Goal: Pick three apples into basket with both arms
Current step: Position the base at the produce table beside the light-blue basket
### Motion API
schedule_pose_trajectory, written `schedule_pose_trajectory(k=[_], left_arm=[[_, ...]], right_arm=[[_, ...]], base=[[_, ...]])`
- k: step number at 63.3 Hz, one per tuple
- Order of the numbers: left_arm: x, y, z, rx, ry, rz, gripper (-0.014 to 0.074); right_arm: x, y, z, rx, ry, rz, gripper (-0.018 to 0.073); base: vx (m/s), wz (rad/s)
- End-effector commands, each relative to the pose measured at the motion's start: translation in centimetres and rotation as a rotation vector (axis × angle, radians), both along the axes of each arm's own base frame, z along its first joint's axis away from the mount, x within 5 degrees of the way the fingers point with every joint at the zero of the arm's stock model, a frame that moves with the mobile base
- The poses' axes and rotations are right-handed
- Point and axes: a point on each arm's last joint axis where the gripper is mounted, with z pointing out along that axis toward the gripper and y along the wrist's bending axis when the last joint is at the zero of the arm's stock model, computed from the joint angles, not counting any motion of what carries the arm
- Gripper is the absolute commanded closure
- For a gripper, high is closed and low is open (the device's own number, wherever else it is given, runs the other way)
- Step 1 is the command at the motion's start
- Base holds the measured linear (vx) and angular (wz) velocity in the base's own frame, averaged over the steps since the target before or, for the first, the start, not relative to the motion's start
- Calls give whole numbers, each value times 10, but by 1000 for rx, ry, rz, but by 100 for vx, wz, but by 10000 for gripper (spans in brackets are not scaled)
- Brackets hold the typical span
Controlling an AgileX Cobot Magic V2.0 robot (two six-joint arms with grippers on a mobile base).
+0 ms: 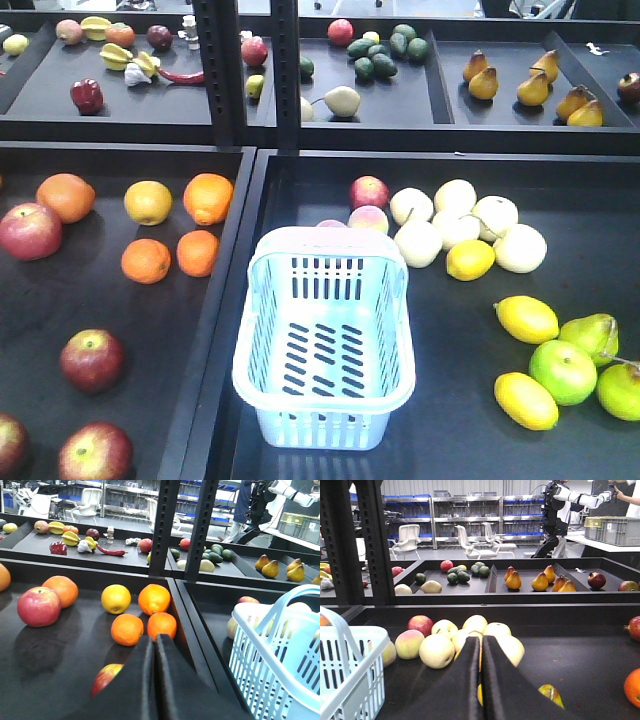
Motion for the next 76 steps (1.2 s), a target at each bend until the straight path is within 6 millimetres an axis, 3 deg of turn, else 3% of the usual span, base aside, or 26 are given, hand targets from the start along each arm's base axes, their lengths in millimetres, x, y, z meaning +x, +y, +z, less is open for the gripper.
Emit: schedule_pose_trajectory(k=[1, 76], left_arm=[[-2, 0, 16, -15, -106, -3, 603], [-2, 0, 16, -15, -106, -3, 603]], right_arm=[[-1, 1, 2, -20, -66, 8, 564], [-1, 1, 2, -20, -66, 8, 564]], base=[[6, -8], [2, -2]])
